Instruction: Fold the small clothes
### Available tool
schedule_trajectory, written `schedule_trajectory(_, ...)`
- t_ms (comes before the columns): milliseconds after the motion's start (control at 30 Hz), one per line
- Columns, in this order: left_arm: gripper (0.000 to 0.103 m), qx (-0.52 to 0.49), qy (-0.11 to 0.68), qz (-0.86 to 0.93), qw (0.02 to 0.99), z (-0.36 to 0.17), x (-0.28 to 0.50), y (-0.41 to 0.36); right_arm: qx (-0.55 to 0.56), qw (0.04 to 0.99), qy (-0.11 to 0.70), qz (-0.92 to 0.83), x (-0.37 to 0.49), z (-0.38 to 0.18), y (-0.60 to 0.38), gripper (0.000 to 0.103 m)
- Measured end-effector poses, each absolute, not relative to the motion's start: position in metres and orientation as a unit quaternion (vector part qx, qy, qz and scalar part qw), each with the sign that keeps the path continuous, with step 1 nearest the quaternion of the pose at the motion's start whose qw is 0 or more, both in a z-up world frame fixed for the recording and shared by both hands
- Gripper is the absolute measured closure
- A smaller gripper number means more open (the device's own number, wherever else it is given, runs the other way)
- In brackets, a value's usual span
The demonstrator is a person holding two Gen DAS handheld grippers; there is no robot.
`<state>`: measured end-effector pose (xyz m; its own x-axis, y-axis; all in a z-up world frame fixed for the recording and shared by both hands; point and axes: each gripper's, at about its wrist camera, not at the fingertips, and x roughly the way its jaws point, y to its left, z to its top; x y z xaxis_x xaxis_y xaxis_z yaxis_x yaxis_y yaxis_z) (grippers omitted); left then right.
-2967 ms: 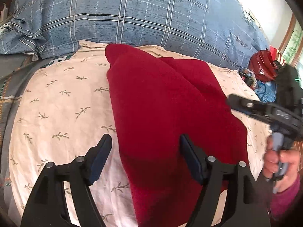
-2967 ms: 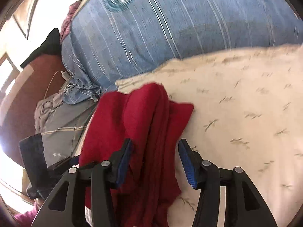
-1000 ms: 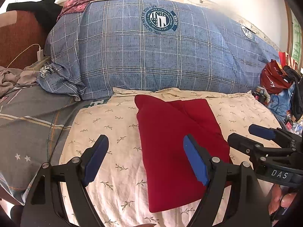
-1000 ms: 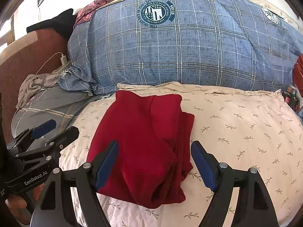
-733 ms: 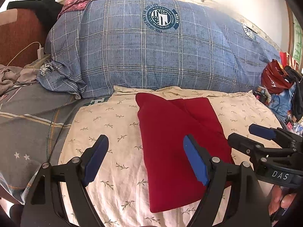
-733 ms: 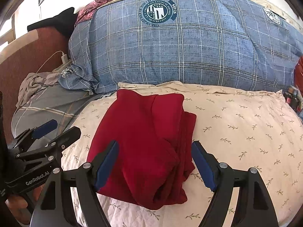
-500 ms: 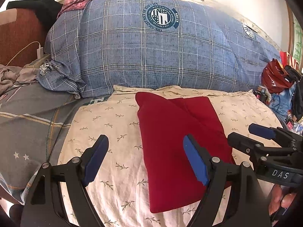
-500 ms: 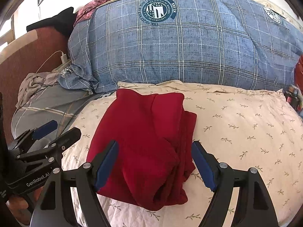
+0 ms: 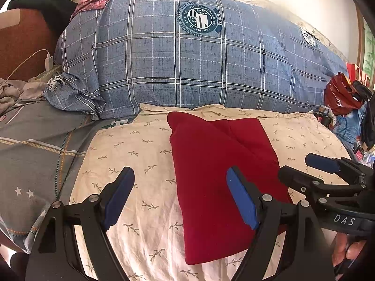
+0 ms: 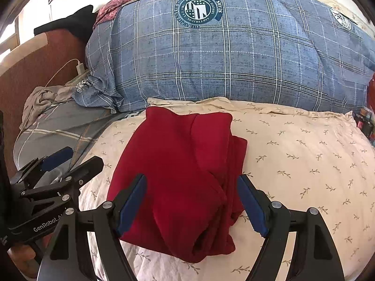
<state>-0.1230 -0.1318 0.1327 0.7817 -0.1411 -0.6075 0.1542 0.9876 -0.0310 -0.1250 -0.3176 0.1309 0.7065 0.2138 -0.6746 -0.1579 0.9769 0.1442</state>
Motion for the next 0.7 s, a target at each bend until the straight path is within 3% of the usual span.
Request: schedule_trajectory(700, 0.022, -0.002, 0.337, -0.089, 0.937, 0.124, -0.113, -0.127, 0.030, 0.919, 0.379, 0.105, -0.118, 0.123, -0.316, 0.023)
